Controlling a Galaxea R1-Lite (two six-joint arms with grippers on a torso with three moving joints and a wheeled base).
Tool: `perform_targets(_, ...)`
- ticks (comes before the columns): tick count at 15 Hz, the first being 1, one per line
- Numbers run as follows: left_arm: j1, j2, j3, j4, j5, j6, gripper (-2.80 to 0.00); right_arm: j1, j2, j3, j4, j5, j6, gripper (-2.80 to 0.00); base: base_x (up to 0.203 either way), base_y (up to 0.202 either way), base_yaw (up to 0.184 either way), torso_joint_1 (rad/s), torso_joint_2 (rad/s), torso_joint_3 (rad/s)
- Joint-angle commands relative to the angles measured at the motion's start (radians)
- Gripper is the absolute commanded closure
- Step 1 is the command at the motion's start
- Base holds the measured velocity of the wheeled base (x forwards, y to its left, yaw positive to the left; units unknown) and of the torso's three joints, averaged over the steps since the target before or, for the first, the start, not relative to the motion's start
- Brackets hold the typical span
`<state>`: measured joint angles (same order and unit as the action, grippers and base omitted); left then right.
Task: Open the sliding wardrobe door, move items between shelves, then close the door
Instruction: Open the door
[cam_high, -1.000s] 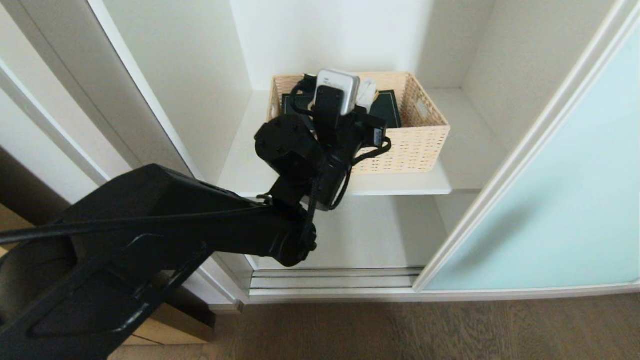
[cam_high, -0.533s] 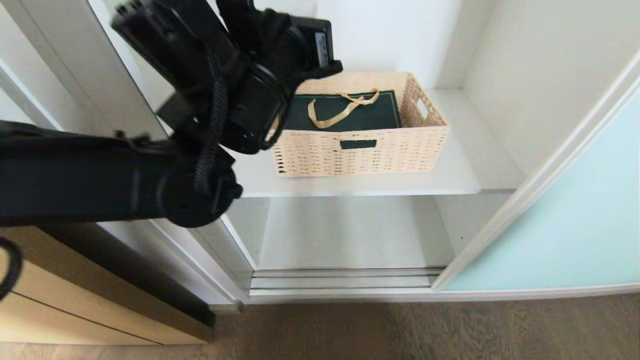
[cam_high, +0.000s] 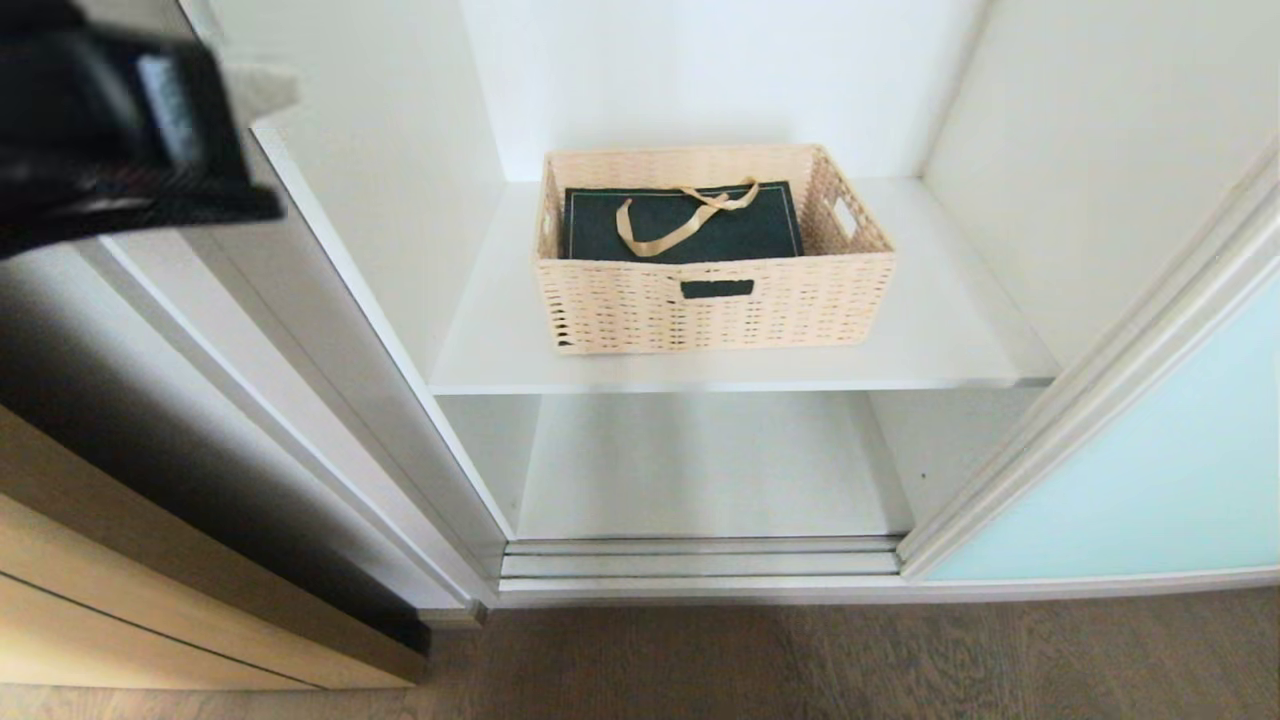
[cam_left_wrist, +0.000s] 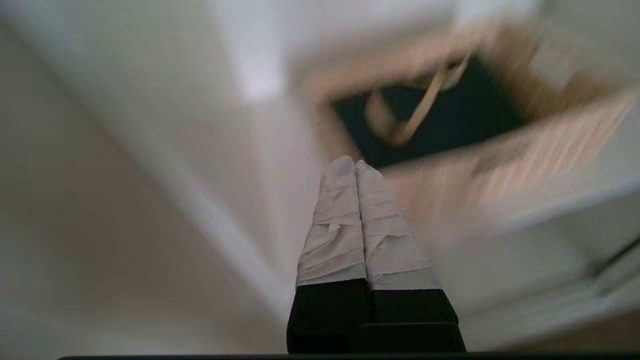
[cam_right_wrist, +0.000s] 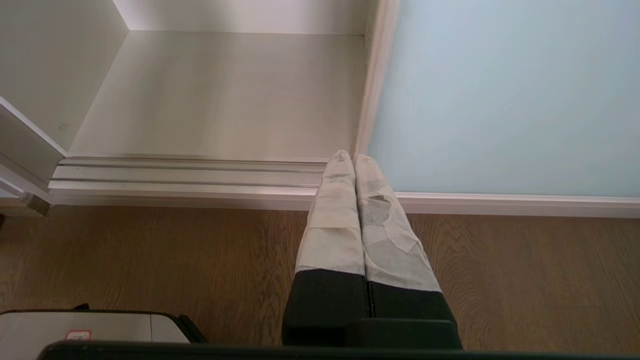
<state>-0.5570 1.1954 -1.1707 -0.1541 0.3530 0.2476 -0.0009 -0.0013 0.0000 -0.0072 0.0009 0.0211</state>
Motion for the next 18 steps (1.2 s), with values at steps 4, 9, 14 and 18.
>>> perform_targets(4, 0.261, -0.490, 0.424, 0.139, 0.024, -0.021, 0.00, 0.000, 0.000, 0.002, 0.000, 0.001, 0.000, 0.00, 0.000, 0.000, 0.000, 0.000, 0.00, 0.000)
perform_targets(9, 0.369, -0.731, 0.727, 0.128, 0.069, -0.092, 0.00, 0.001, 0.000, 0.002, 0.000, 0.001, 0.000, 0.00, 0.000, 0.000, 0.000, 0.000, 0.00, 0.000)
perform_targets(14, 0.561, -0.826, 0.976, -0.150, -0.170, -0.117, 0.00, -0.001, 0.001, 0.002, 0.000, 0.001, 0.000, 0.00, 0.000, 0.000, 0.000, 0.000, 0.00, 0.000)
perform_targets(18, 0.566, -1.027, 1.117, -0.121, -0.309, -0.098, 0.00, 0.000, 0.000, 0.002, 0.000, 0.001, 0.000, 0.00, 0.000, 0.000, 0.000, 0.000, 0.00, 0.000)
